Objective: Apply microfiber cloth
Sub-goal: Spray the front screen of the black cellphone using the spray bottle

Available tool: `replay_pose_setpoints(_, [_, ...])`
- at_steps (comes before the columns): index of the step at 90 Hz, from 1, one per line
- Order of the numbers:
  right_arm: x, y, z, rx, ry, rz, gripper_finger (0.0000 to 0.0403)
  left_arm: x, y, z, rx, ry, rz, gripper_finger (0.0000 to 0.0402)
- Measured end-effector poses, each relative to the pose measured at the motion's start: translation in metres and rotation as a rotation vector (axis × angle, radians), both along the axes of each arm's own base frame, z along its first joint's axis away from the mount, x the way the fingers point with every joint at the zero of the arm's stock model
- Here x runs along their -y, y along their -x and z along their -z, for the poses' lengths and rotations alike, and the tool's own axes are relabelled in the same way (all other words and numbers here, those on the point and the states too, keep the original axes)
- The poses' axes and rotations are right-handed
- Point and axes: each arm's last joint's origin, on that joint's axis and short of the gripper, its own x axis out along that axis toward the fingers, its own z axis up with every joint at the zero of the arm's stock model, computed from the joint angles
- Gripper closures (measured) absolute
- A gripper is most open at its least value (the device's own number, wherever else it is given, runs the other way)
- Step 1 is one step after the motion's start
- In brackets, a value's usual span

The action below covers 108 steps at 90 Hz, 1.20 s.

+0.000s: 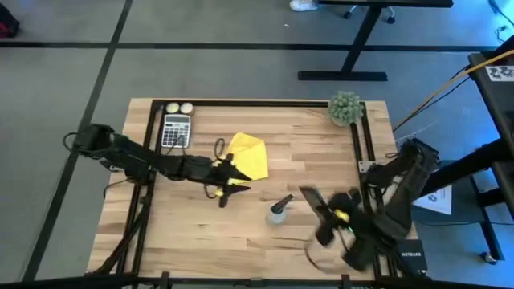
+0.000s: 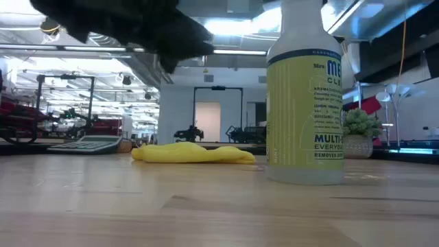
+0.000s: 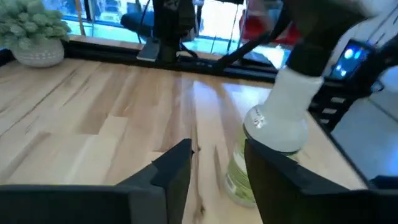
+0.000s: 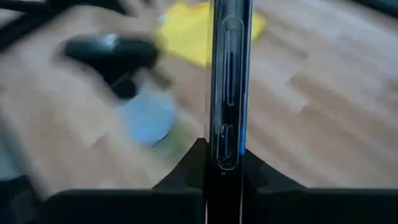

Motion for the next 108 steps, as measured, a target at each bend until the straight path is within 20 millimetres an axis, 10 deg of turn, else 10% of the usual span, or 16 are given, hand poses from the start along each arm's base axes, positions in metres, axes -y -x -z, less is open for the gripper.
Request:
replay_pose_setpoints(24, [-0.019, -0.011, 0.024, 0.041, 0.153, -0.03, 0.0393, 0.011, -0.041, 0.01, -0.03, 0.007, 0.075, 0.0268])
replay_pose_setpoints(76, [0.021, -0.066, 0.025, -0.111, 0.457, -0.089, 0.0393, 0.033, -0.055, -0.002, 0.019, 0.012, 0.127, 0.0268])
replay_pose_setpoints(108, [0.058, -0.022, -0.018, -0.133, 0.397, -0.08, 0.0393, 0.021, -0.038, -0.046, 0.099, 0.008, 0.086, 0.0268])
